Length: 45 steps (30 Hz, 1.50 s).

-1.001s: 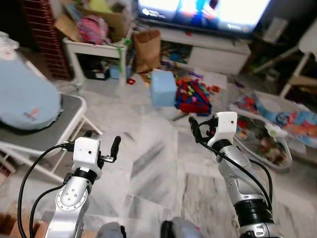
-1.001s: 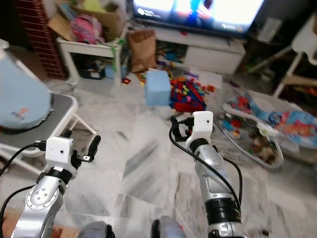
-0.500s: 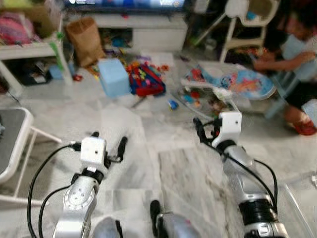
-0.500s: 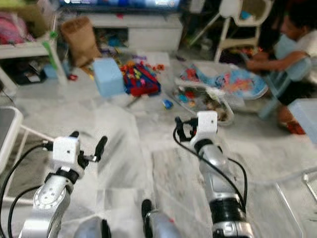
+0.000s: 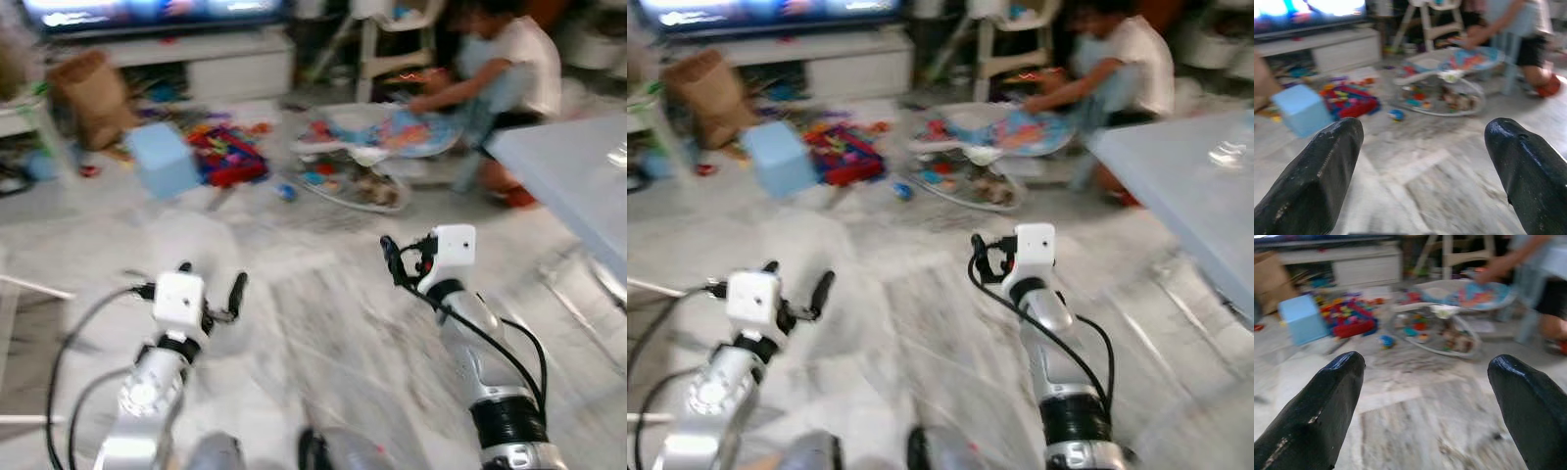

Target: Restocking fridge

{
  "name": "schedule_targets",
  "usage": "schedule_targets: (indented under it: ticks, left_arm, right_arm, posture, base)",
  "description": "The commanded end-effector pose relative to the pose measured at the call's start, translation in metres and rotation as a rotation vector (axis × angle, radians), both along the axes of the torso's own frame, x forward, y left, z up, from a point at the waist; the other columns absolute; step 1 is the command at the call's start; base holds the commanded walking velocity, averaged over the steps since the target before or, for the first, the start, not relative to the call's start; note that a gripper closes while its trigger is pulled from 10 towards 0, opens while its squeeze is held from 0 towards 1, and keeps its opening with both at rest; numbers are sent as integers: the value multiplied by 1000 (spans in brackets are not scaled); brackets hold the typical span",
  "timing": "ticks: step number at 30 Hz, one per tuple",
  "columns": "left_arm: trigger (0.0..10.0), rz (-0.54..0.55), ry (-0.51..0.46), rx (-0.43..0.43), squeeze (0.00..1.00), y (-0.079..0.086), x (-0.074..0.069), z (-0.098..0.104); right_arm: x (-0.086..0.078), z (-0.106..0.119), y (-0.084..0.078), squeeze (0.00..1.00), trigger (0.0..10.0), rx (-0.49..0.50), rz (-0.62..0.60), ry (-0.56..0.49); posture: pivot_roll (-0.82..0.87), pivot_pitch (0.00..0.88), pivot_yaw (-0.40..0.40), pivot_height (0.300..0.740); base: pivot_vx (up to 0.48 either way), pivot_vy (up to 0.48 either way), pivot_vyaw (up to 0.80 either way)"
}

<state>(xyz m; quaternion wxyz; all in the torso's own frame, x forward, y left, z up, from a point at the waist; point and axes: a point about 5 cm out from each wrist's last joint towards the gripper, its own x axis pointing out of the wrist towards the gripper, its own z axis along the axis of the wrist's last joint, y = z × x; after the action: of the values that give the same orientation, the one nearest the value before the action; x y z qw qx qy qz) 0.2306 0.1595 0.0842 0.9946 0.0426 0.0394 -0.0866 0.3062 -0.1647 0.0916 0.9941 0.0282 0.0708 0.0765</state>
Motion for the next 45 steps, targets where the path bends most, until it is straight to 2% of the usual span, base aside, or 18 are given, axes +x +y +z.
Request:
schedule_targets:
  ticks: [1, 17, 21, 28, 36, 42, 45]
  left_arm:
    - [10000, -10, 6, -11, 0, -3, -2, -1]
    - [10000, -26, -8, -9, 0, -3, 0, 1]
    - [10000, -40, -20, -11, 0, -4, 0, 2]
    - [10000, -55, -31, -8, 0, -5, 2, 3]
    - [10000, -63, -36, -8, 0, -6, 3, 3]
    - [10000, -26, -66, 17, 0, -2, 9, 6]
    - [10000, 14, -90, 43, 0, 2, 15, 12]
  right_arm:
    - [-1, -1, -2, 0, 10000, 2, -5, 8]
    - [1, 1, -1, 0, 10000, 9, -4, -1]
    - [1, 1, 0, 0, 10000, 16, -4, -5]
    - [2, 2, 1, 0, 10000, 15, -10, -10]
    - [2, 2, 2, 0, 10000, 19, -10, -15]
    - [5, 3, 7, 0, 10000, 45, -4, -20]
    - [11, 15, 8, 0, 10000, 46, -8, -69]
  posture:
    - [58, 77, -90, 740]
    - [52, 75, -90, 740]
    - [52, 74, -88, 740]
    - [49, 69, -83, 740]
    - [52, 66, -83, 740]
    - [68, 63, -80, 740]
    - [79, 90, -60, 740]
  base:
    - [-274, 0, -800]
    - [-50, 0, -785]
    - [0, 0, -106]
    - [285, 0, 0]
    - [480, 0, -719]
    - [480, 0, -256]
    - [480, 0, 0]
